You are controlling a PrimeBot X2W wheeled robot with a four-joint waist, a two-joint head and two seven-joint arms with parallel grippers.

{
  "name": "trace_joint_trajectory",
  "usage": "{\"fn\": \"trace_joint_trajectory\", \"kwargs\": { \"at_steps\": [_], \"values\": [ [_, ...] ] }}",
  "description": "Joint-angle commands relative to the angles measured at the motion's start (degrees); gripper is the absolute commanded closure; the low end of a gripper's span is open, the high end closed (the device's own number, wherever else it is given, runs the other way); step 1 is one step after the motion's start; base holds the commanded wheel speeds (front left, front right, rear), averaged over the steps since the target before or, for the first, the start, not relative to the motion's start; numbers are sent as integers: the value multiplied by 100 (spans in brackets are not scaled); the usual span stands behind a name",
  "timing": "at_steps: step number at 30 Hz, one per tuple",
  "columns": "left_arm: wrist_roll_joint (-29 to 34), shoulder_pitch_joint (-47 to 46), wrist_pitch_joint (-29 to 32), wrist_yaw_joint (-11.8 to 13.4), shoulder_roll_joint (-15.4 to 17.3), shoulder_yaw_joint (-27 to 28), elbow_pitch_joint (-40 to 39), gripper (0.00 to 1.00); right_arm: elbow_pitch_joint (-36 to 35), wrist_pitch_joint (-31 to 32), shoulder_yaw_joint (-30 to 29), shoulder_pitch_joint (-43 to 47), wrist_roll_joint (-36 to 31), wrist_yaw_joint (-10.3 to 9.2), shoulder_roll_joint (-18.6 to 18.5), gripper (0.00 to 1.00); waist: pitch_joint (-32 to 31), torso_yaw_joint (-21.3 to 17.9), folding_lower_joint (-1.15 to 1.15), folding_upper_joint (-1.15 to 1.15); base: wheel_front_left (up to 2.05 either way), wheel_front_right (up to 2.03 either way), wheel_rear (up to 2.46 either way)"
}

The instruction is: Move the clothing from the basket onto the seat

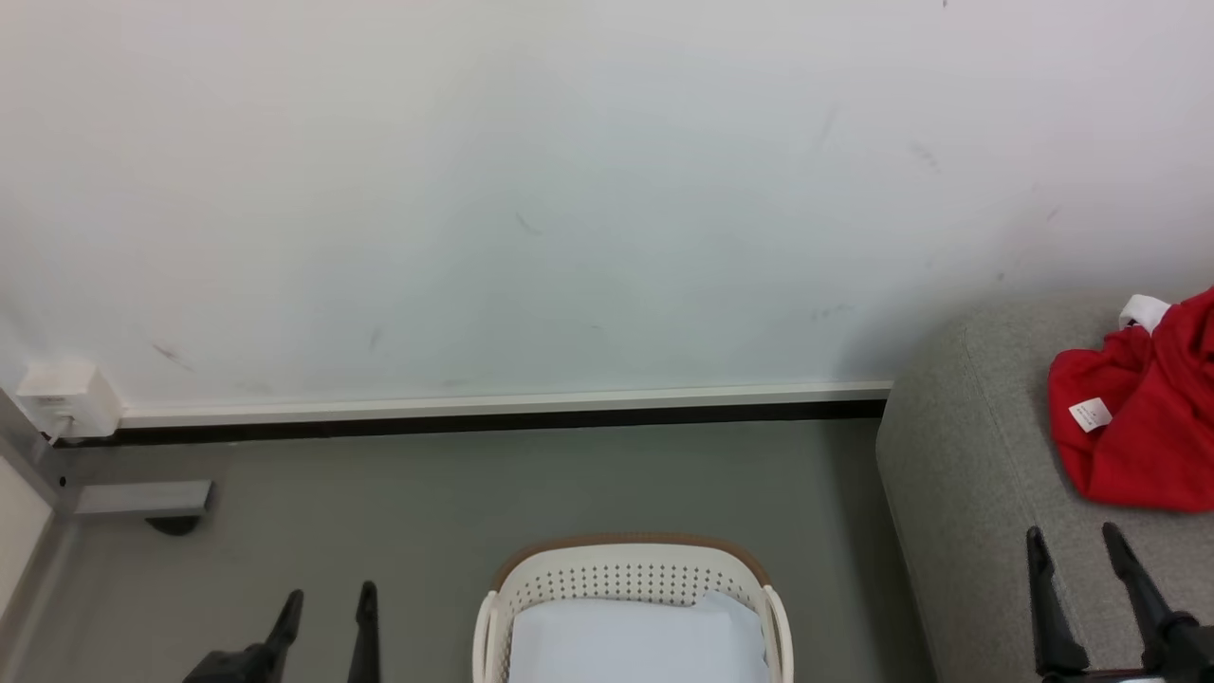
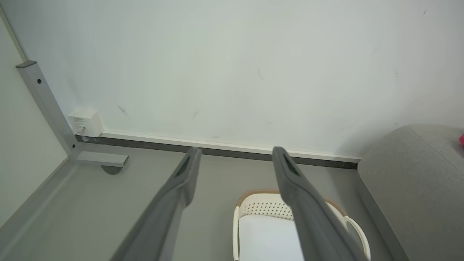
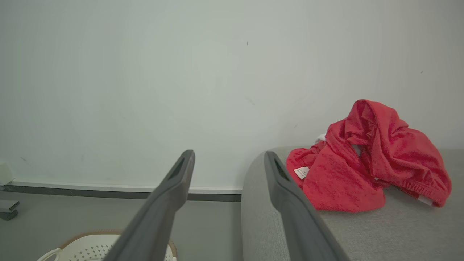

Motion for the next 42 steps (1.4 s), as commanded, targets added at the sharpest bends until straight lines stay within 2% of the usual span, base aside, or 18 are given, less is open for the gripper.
{"fn": "trace_joint_trajectory", "kwargs": {
  "at_steps": [1, 6, 19, 36, 42],
  "values": [
    [143, 69, -3, -30, -3, 73, -26, 0, 8, -15, 33, 92, -39, -13, 16, 0, -73, 54, 2, 0, 0, 0, 0],
    [489, 297, -3, -228, -234, 459, -85, 0, 123, -16, 260, 286, -175, -13, 215, 0, -178, 30, 2, 0, 0, 0, 0],
    [1217, 624, -3, -723, -735, 1235, 83, 0, 552, -16, 493, 448, -267, -13, 377, 0, -327, -27, 2, 0, 0, 0, 0],
    [1609, 656, -3, -1211, -1104, 1642, 188, 0, 667, -16, 603, 344, -176, -13, 399, 0, -295, -8, 2, 0, 0, 0, 0],
    [1686, 608, -3, -1285, -1169, 1723, 247, 0, 651, -16, 611, 309, -147, -13, 401, 0, -292, -89, 2, 0, 0, 0, 0]
  ]
}}
